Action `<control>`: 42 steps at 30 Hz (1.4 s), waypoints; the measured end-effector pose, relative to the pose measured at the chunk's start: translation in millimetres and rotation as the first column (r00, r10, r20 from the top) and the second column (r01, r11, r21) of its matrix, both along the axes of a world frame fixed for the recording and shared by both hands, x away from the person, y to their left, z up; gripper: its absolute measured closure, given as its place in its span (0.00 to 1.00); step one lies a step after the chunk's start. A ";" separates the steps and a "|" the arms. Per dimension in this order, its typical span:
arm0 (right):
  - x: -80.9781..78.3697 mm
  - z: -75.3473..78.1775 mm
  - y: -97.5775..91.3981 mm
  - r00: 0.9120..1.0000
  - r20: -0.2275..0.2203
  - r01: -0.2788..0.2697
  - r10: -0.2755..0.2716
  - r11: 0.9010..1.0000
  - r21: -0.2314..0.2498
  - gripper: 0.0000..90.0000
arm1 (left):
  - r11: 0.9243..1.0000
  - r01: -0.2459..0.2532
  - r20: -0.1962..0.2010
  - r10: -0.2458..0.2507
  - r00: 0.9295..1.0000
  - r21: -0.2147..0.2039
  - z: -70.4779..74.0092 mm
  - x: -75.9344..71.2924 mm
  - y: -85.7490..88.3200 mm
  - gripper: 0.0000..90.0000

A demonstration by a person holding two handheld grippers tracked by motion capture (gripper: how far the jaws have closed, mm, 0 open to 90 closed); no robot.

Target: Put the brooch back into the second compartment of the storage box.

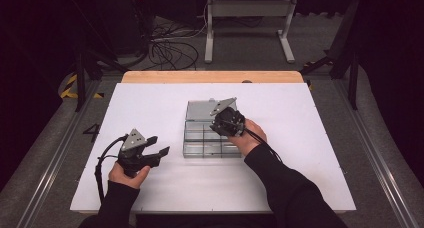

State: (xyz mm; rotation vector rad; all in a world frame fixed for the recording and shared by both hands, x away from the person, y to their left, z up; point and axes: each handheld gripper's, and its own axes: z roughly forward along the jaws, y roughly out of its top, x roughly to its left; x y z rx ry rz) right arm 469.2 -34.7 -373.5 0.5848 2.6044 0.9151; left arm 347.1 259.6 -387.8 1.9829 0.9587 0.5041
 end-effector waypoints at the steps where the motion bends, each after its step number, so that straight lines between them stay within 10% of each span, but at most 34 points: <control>1: 0.9 -1.7 0.7 1.000 -0.001 0.000 0.000 1.000 -0.006 0.89 | 1.000 -0.001 0.000 0.001 1.000 0.000 0.0 0.0 0.1 0.45; 42: 9.1 -21.1 9.3 0.996 -0.083 -0.023 0.018 0.998 -0.059 0.82 | 1.000 0.003 0.000 -0.003 1.000 -0.002 -0.8 0.7 0.1 0.45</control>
